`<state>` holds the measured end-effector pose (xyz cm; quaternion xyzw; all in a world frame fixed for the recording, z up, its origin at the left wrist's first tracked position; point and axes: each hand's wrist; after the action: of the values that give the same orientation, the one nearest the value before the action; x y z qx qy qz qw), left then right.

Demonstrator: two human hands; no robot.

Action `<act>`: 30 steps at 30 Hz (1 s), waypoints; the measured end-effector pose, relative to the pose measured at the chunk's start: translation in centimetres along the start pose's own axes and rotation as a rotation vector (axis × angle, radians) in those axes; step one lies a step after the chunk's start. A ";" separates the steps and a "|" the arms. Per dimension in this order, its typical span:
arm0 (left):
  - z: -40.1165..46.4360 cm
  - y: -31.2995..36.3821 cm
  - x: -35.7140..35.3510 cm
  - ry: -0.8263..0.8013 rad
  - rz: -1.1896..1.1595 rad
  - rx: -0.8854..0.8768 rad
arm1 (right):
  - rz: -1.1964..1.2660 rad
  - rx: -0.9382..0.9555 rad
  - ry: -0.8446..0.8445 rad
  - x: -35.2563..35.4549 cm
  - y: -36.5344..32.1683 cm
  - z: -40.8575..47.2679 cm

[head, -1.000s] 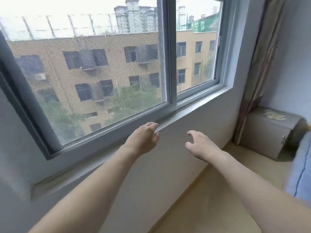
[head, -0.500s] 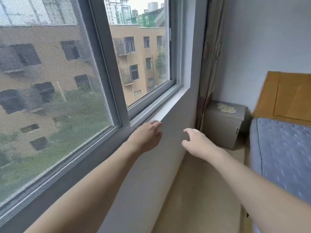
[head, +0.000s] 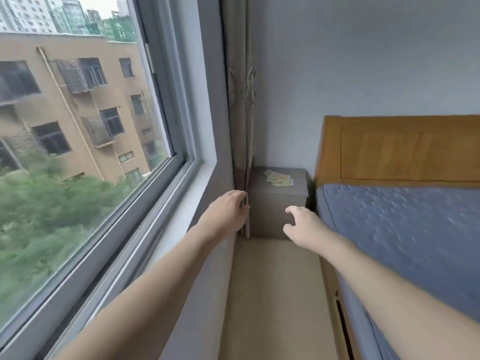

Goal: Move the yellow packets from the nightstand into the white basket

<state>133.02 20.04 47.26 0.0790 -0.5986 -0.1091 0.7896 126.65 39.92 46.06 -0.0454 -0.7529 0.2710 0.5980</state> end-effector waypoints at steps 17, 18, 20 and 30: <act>40.5 -13.0 -9.8 -0.014 -0.097 0.058 | 0.091 -0.108 0.053 8.1 4.1 41.1; 42.3 -14.2 -10.8 -0.030 -0.113 0.070 | 0.085 -0.116 0.041 8.0 4.2 43.3; 46.0 -16.8 -13.1 -0.058 -0.147 0.109 | 0.076 -0.133 0.016 7.3 4.4 47.7; 68.0 -29.2 -21.6 -0.211 -0.265 0.232 | 0.039 -0.243 -0.026 8.0 4.6 72.6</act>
<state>59.67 -1.98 38.17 0.2356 -0.6708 -0.1498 0.6871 56.07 21.32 40.91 -0.1286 -0.7869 0.1902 0.5727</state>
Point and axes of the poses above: each hand's wrist, its own z-axis towards the middle knuckle, its own x-axis out of the back of the hand, y = z × x, and after that the axes turned 9 degrees about -x, right-handed
